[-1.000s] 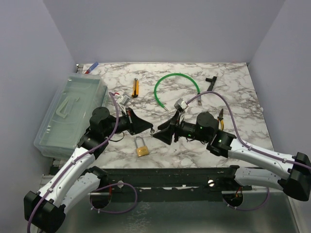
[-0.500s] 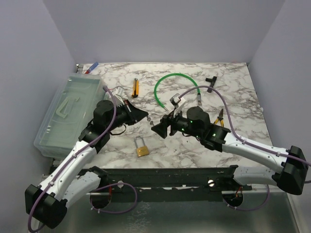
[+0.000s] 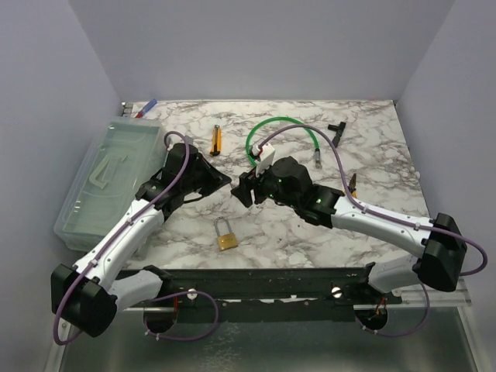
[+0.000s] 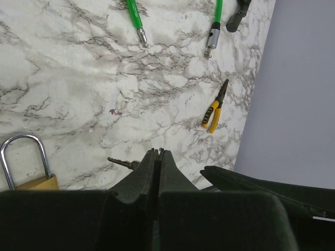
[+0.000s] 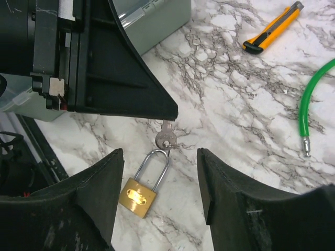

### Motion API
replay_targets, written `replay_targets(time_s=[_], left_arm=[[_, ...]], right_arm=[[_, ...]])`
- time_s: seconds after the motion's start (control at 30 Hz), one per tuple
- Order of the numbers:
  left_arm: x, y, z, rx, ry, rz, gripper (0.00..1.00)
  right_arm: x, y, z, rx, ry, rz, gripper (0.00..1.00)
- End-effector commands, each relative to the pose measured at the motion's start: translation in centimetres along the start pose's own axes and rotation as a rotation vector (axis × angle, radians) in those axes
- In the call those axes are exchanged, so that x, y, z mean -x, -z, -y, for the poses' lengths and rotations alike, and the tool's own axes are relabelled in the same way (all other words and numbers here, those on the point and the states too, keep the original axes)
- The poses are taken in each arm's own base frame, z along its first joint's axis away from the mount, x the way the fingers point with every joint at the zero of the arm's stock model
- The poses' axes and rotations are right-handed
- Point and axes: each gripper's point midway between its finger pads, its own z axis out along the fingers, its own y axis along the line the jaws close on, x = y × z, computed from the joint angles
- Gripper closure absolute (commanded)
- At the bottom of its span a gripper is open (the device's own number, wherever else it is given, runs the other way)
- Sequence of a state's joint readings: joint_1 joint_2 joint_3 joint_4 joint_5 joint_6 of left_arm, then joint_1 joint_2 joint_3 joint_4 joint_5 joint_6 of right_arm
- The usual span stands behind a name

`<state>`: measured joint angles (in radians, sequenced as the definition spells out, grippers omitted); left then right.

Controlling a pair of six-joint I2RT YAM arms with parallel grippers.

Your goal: Unlock with the key

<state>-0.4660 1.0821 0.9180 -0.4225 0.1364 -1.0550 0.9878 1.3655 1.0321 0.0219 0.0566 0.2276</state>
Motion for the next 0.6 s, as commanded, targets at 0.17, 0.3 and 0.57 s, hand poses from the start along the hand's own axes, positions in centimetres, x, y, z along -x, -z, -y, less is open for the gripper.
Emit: replay_targets(time_s=[0.17,0.3,0.57], left_arm=[[0.2,0.0,0.9,0.037,0.096,-0.027,1.00],[0.1,0.0,0.9,0.038,0.099,-0.030,1.00],[0.0,-0.1,0.7,0.044,0.105,-0.036,1.00]], right_arm=[[-0.1,-2.5,0.6,-0.070,0.103,-0.027,0.47],[-0.3,-3.3,0.6,-0.084,0.115,-0.036,0.53],[-0.5,-3.7,0.6,-0.100,0.121,-0.040,0.64]])
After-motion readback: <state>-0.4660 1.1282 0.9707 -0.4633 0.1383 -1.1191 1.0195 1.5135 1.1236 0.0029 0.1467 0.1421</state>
